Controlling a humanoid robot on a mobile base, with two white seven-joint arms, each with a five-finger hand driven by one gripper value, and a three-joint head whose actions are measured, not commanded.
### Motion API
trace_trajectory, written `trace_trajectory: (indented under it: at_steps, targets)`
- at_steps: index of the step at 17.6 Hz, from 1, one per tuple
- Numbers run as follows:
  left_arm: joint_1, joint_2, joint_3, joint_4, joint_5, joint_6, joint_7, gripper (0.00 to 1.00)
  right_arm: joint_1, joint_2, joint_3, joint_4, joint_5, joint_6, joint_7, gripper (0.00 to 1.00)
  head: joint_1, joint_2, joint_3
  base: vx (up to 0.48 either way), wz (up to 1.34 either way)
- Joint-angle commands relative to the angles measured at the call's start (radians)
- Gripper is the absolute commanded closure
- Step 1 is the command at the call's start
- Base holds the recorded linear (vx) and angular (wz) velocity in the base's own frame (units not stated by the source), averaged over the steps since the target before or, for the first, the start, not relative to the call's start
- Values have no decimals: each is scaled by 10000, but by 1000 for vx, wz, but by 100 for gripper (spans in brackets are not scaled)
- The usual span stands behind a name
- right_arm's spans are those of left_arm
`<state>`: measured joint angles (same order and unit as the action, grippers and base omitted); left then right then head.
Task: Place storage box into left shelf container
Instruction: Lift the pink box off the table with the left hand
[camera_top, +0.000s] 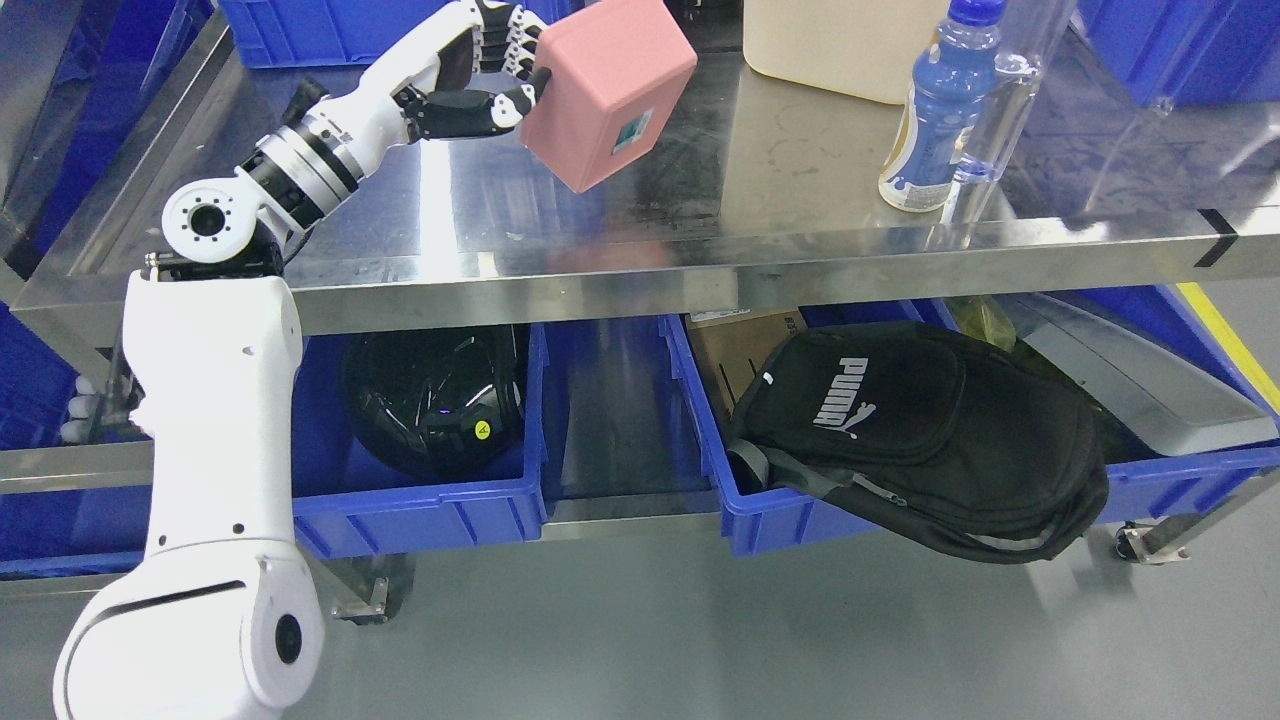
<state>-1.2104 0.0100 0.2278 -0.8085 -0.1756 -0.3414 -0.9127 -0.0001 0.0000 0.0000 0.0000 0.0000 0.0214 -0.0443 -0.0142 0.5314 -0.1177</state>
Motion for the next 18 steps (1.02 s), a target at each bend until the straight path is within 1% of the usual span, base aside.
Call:
trace_trajectory:
  at_steps: [1,2,4,8,10,12,15,18]
  targets:
    - [1179,74,1864,-1176,2947,9,350,100,1,-174,-46,-175,0,1,-2,0,0,0,0,0,0]
    - [1516,74,1848,-1620,3575,9,474,100,1,-174,-46,-175,0,1,-2,0,0,0,0,0,0]
    - [2389,74,1772,-2663,4361,40,765,100,1,-174,-46,-175,0,1,-2,0,0,0,0,-1,23]
    - [4169,74,992,-4856,5787,24,1929,100,1,-174,-46,-175,0,1,-2,0,0,0,0,0,206]
    - [4815,74,409,-5839,5928,-37,2406,100,1,-174,-46,-175,0,1,-2,0,0,0,0,12,411]
    - [5322,74,-220,-6500,6020,-83,2423,100,1,-174,-46,-175,0,1,-2,0,0,0,0,16,538]
    - [5982,74,-819,-7023,6159,-98,2438,100,1,-174,-46,-175,0,1,-2,0,0,0,0,35,579]
    - [6748,74,-1340,-7391,6159,-496,2545,100,1,-174,-46,-175,0,1,-2,0,0,0,0,34,598]
